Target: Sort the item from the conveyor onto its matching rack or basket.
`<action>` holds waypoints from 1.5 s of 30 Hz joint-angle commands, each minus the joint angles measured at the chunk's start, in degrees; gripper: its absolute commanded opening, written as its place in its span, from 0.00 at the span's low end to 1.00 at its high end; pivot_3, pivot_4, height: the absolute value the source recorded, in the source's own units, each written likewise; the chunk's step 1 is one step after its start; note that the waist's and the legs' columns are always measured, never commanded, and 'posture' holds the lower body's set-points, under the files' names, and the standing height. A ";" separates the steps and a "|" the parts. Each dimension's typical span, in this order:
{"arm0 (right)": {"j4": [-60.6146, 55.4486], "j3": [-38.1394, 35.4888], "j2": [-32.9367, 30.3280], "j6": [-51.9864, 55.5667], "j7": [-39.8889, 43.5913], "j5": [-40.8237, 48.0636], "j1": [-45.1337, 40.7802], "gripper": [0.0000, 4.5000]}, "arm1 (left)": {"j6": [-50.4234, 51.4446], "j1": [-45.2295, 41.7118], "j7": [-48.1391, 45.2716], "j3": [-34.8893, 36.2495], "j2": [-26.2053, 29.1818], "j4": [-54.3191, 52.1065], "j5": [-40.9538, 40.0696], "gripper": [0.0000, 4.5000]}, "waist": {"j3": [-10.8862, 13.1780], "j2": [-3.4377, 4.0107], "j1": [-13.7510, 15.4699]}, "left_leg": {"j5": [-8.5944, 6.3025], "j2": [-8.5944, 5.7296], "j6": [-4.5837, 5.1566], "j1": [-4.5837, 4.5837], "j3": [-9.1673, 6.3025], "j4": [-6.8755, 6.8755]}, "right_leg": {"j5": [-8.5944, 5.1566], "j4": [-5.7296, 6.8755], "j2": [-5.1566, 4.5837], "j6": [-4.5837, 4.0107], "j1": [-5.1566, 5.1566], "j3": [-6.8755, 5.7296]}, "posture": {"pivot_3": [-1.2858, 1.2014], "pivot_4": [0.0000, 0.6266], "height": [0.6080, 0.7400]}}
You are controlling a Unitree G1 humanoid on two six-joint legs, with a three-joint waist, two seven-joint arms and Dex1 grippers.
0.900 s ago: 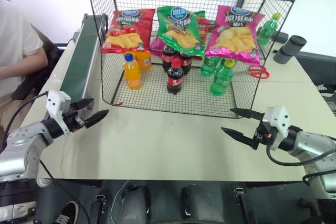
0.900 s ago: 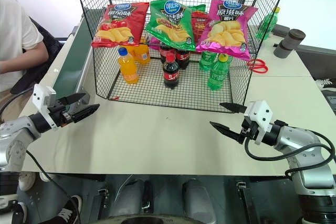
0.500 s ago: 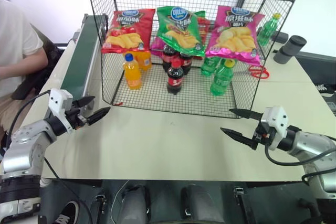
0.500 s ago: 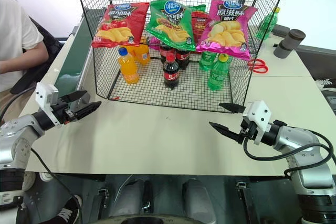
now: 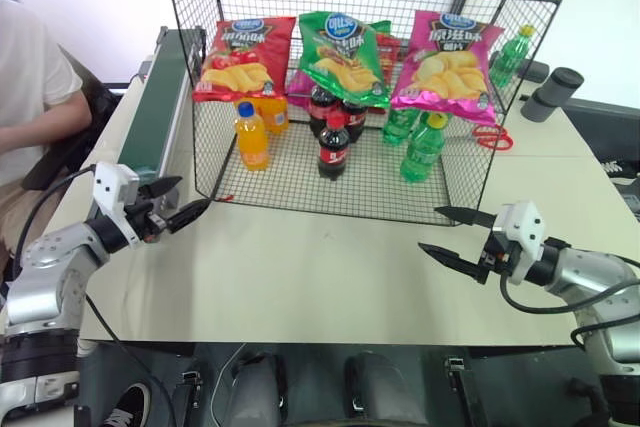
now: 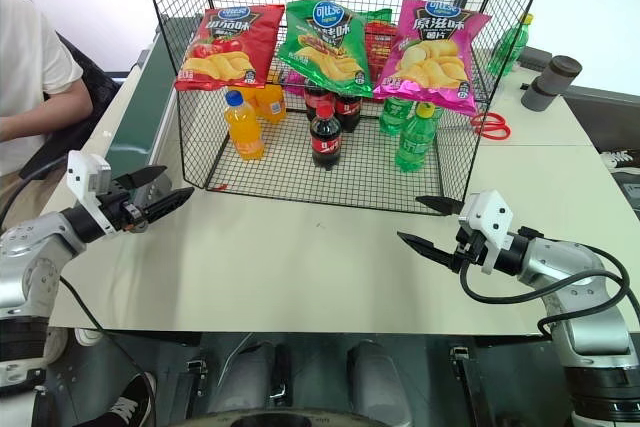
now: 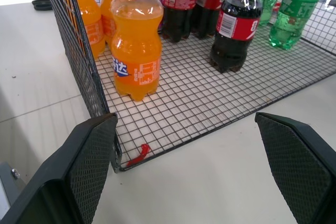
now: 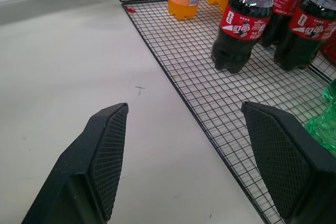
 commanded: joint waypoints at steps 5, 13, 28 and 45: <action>0.28 -0.53 -0.37 -1.59 0.15 -0.17 -0.30 0.80 | -2.36 -0.07 0.51 0.97 -0.03 -0.37 0.40 1.00 | 0.00 0.00 0.03 | 0.00 0.00 0.00 0.00 0.00 0.02 | 0.00 0.00 0.00 0.00 0.01 0.00 | 0.52 0.24 1.00; 1.20 -0.41 -0.32 -2.55 0.05 -0.71 -0.54 0.80 | -2.87 0.69 0.72 0.83 0.16 -0.65 0.87 1.00 | 0.00 0.00 0.01 | 0.00 0.00 0.00 0.00 0.00 0.02 | 0.00 0.01 0.01 0.00 0.01 0.00 | 0.52 0.24 1.00; 2.45 -0.29 -0.70 -4.02 1.25 -1.25 -0.11 0.80 | -2.51 2.22 0.42 1.02 1.04 -1.59 0.64 1.00 | 0.00 0.00 0.01 | 0.00 0.00 0.00 0.00 0.01 0.04 | 0.00 0.03 0.01 0.00 0.01 0.00 | 0.52 0.24 1.00; 4.57 -0.29 -1.84 -4.26 2.73 -1.76 -2.46 0.80 | -3.41 1.89 2.26 -0.48 -1.76 -2.29 0.83 1.00 | 0.00 0.00 -0.03 | 0.00 0.00 -0.01 0.02 0.01 0.07 | 0.01 0.06 0.02 0.01 0.02 0.00 | 0.52 0.24 1.00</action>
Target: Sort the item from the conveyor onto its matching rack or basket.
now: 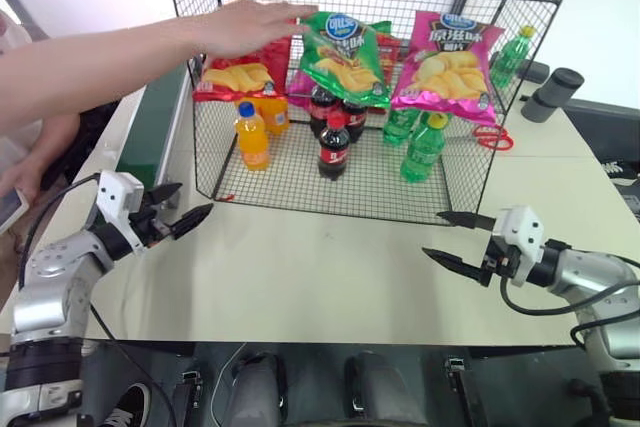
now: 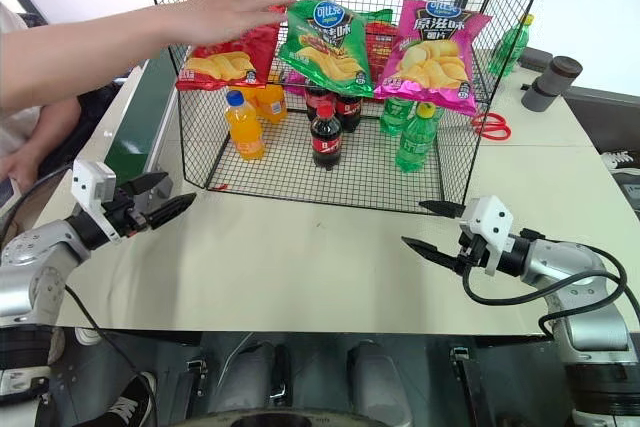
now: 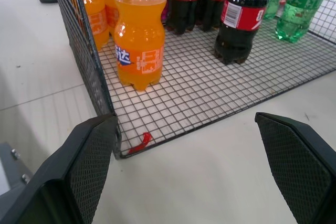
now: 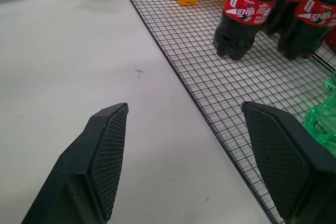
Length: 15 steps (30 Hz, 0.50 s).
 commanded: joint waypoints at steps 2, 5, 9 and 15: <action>-0.43 -0.83 -0.99 -0.66 0.11 0.40 -0.89 0.80 | -1.28 0.11 0.24 0.06 -0.21 -1.86 0.19 1.00 | 0.00 0.00 0.04 | 0.00 0.00 0.00 0.00 0.00 0.00 | 0.00 0.00 0.01 0.00 0.00 0.00 | 0.52 0.24 1.00; -0.83 -0.65 -0.97 -0.64 0.03 0.41 -0.57 0.80 | -1.46 -0.42 0.13 -0.30 -0.47 -1.22 0.48 1.00 | 0.00 0.00 0.07 | 0.00 0.00 0.00 0.00 0.01 0.00 | 0.00 0.00 0.00 0.00 0.00 0.00 | 0.52 0.24 1.00; -1.10 -0.66 -0.93 -0.88 -0.34 0.09 -0.29 0.80 | -1.37 -1.60 -0.02 -0.84 -0.72 -0.52 0.87 1.00 | 0.00 0.00 0.10 | 0.00 0.00 0.00 0.00 0.01 0.02 | 0.00 0.00 0.00 0.00 0.00 0.00 | 0.52 0.24 1.00; -2.09 -0.41 -0.81 -1.22 -0.97 -0.55 0.56 0.80 | -1.74 -2.71 -0.25 -1.53 -1.11 0.35 0.98 1.00 | 0.00 0.00 0.11 | 0.00 -0.01 0.00 0.00 0.00 0.02 | 0.01 0.00 0.00 0.01 0.01 0.00 | 0.52 0.24 1.00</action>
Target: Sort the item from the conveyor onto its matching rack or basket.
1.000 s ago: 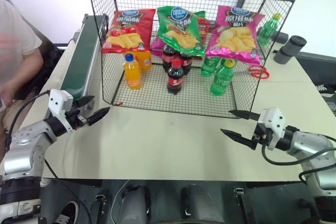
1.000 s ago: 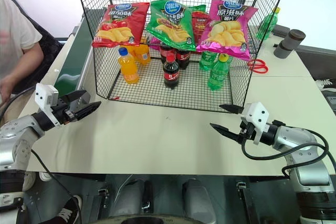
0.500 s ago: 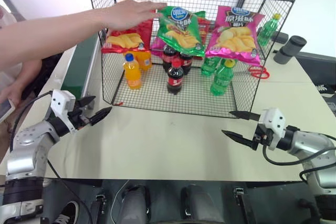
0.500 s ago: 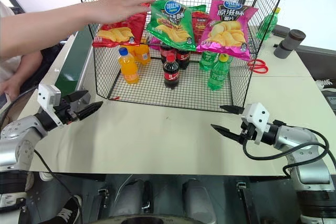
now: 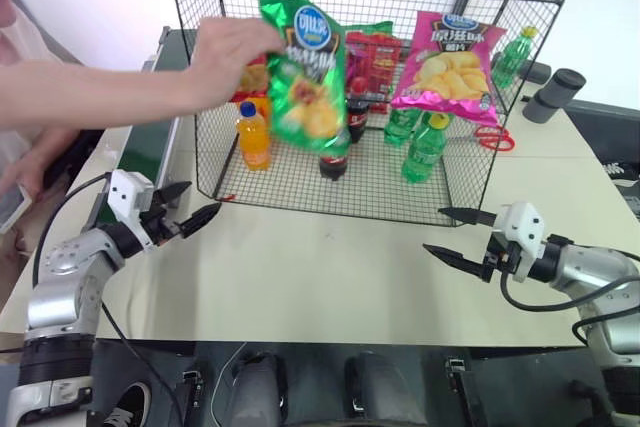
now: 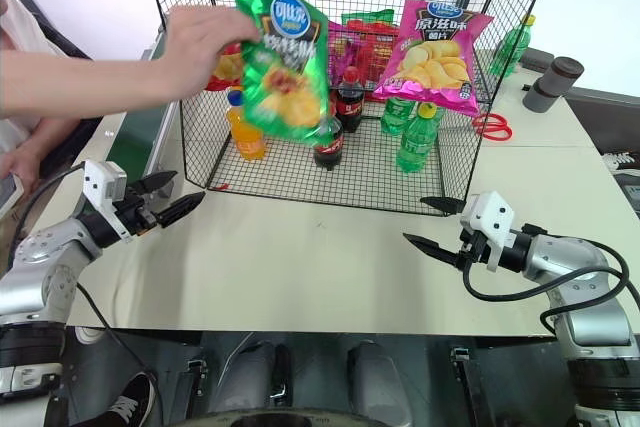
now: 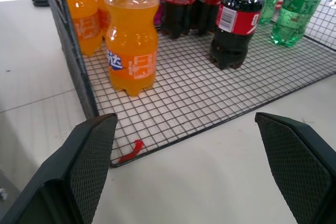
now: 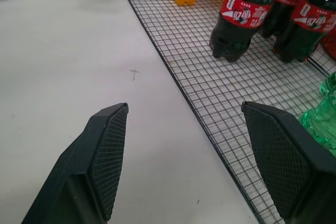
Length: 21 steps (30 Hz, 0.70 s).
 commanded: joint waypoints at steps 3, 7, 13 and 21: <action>-1.63 -0.58 -0.71 -1.65 -0.23 -0.40 -0.04 0.80 | -4.03 -1.60 -1.56 -0.12 0.35 0.64 0.93 1.00 | 0.00 0.00 -0.07 | 0.00 0.00 0.00 0.00 0.00 0.01 | 0.00 0.01 0.01 0.01 0.00 0.00 | 0.52 0.24 1.00; -1.27 -0.28 -0.70 -1.72 -0.12 -0.49 -0.76 0.80 | -5.26 -2.48 -1.66 -0.47 0.11 1.71 1.49 1.00 | 0.00 0.00 -0.04 | 0.01 0.00 -0.01 0.01 0.00 0.01 | 0.00 0.01 0.02 0.01 0.00 0.00 | 0.52 0.24 1.00; -1.08 0.31 -0.47 -1.51 -0.49 -0.55 -1.80 0.80 | -5.87 -2.58 -1.59 -0.75 -0.17 2.01 1.79 1.00 | 0.00 0.00 -0.01 | 0.01 0.00 -0.01 0.00 0.00 0.02 | 0.01 0.02 0.02 0.02 0.00 0.00 | 0.52 0.24 1.00; -0.88 1.71 -0.26 -1.67 -0.29 -1.02 -2.89 0.80 | -5.72 -2.25 -1.97 -0.53 0.26 2.30 1.97 1.00 | 0.00 0.00 -0.04 | 0.01 0.00 -0.01 0.00 0.00 0.02 | 0.01 0.02 0.02 0.02 0.00 0.00 | 0.52 0.24 1.00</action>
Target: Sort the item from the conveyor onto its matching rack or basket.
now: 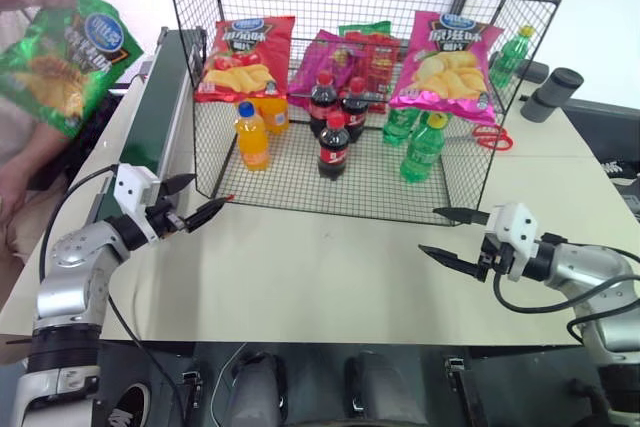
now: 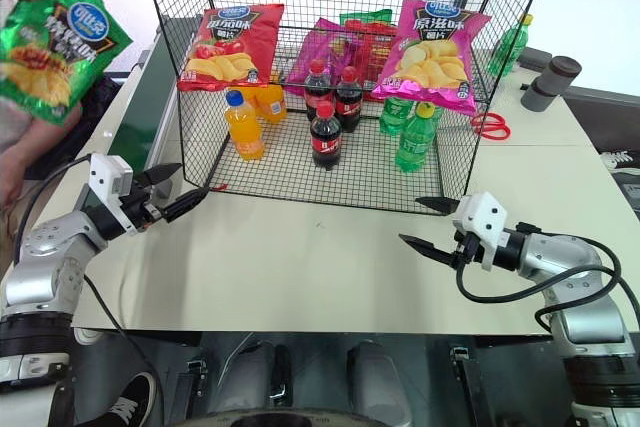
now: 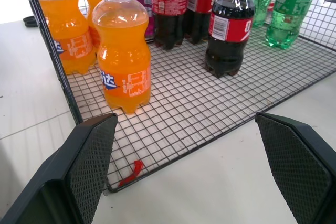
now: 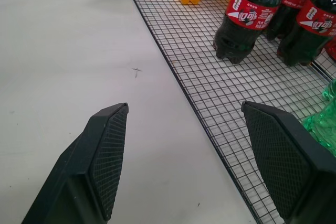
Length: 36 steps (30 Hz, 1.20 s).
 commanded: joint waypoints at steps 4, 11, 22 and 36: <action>-0.94 0.83 -0.20 -1.69 0.08 -0.47 -1.32 0.80 | -1.01 0.86 -0.74 0.15 0.50 -0.94 0.39 1.00 | 0.00 0.00 0.01 | 0.00 0.00 0.00 0.00 0.00 0.00 | 0.00 0.00 0.00 0.00 0.00 0.00 | 0.52 0.24 1.00; -0.18 1.25 -0.29 -1.72 0.22 -0.18 -2.22 0.80 | -0.32 1.24 -2.96 0.94 0.47 -1.81 -1.75 1.00 | 0.00 0.00 0.03 | 0.00 0.00 0.00 0.00 0.00 0.01 | 0.00 0.00 0.00 0.00 0.00 0.00 | 0.52 0.24 1.00; 0.59 1.86 0.02 -2.42 0.43 -0.36 -2.78 0.80 | 2.89 3.33 -6.34 3.67 1.43 -2.61 -6.58 1.00 | -0.01 0.01 -0.07 | 0.00 0.01 0.00 0.00 -0.01 0.01 | 0.00 0.01 0.00 0.00 0.00 0.00 | 0.52 0.24 1.00; 1.05 3.11 0.18 -3.04 0.35 -0.87 -3.23 0.80 | -2.34 4.17 -5.22 2.79 0.80 -3.56 -3.18 1.00 | -0.01 0.01 -0.05 | 0.01 0.01 -0.01 0.01 -0.01 0.02 | 0.00 0.01 0.00 0.00 0.03 0.00 | 0.52 0.24 1.00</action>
